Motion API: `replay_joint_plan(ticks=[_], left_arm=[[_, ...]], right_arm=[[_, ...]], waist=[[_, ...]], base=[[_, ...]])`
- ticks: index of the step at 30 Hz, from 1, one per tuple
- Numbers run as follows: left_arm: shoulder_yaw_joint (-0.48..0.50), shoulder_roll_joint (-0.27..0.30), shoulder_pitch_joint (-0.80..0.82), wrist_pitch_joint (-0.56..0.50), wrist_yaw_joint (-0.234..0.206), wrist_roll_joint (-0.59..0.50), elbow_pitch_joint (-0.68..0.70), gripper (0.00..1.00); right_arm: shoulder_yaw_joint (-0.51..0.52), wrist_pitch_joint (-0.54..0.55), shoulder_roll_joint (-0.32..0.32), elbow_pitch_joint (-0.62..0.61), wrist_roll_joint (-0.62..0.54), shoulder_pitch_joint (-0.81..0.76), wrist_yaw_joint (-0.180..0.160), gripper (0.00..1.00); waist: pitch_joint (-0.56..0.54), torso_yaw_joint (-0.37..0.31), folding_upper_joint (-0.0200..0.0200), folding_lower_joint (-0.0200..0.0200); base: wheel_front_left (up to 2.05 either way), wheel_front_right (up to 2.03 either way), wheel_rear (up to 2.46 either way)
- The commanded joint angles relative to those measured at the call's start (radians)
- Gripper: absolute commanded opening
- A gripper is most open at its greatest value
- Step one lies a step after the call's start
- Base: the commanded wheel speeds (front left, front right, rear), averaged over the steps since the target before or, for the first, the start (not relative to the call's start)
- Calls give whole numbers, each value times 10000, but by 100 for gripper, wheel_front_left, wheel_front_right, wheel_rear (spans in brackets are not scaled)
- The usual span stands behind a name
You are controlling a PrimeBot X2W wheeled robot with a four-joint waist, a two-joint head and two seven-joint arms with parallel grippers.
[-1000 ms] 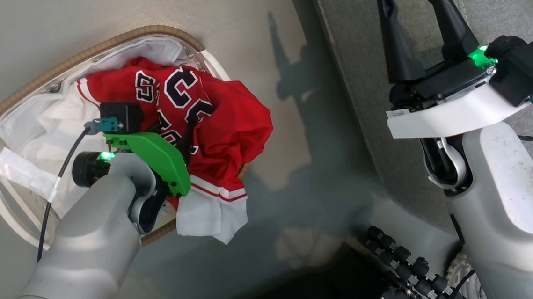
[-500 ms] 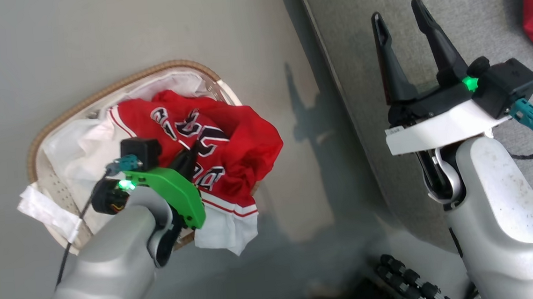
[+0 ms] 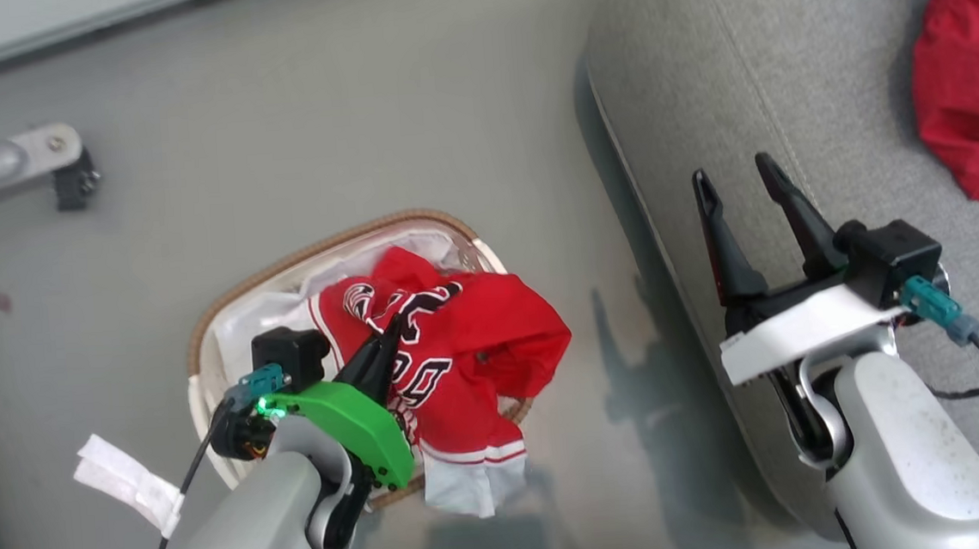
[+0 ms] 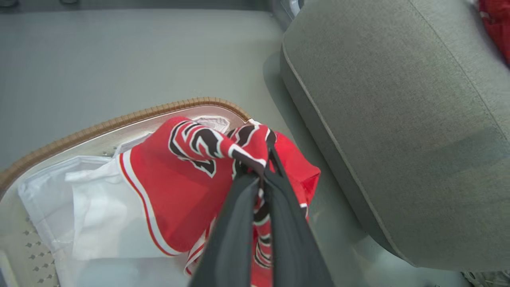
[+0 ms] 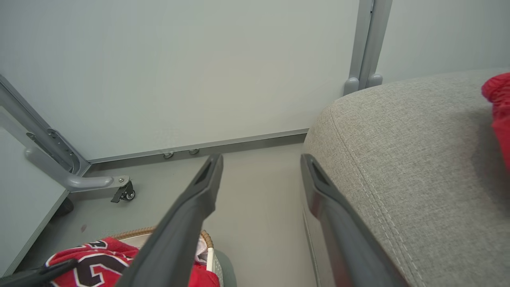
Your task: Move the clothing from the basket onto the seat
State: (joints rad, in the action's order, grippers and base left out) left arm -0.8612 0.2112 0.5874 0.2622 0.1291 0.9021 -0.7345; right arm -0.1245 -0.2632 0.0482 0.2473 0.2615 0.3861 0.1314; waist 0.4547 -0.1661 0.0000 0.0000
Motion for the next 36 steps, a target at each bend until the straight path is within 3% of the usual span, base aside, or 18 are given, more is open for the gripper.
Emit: replay_joint_plan(ticks=[1, 15, 24, 29, 36], left_arm=[[273, -39, -392, 36, 20, -349, 208, 0], [2986, -547, -1880, 38, 20, -2888, 2817, 0], [3864, -580, -1611, 39, 20, -3553, 4050, 0], [4004, -616, -1474, 39, 20, -3761, 4434, 0], [3836, -772, -1408, 39, 20, -3774, 4456, 0]], right_arm=[[20, -23, 51, 106, -67, -301, -14, 100], [349, -23, 49, 727, -96, -1716, -14, 100], [65, -23, 51, 1247, -119, -2319, -14, 100], [-353, -23, 48, 1671, -295, -2539, -14, 100], [-2101, -23, 48, 2068, -586, -1831, -12, 100]], waist=[[-1439, 831, 0, 0], [-3362, 1375, 0, 0], [-3846, 1472, 0, 0], [-3931, 1594, 0, 0], [-3829, 1822, 0, 0]], base=[[0, 0, 0], [0, 0, 0], [0, 0, 0], [0, 0, 0], [0, 0, 0]])
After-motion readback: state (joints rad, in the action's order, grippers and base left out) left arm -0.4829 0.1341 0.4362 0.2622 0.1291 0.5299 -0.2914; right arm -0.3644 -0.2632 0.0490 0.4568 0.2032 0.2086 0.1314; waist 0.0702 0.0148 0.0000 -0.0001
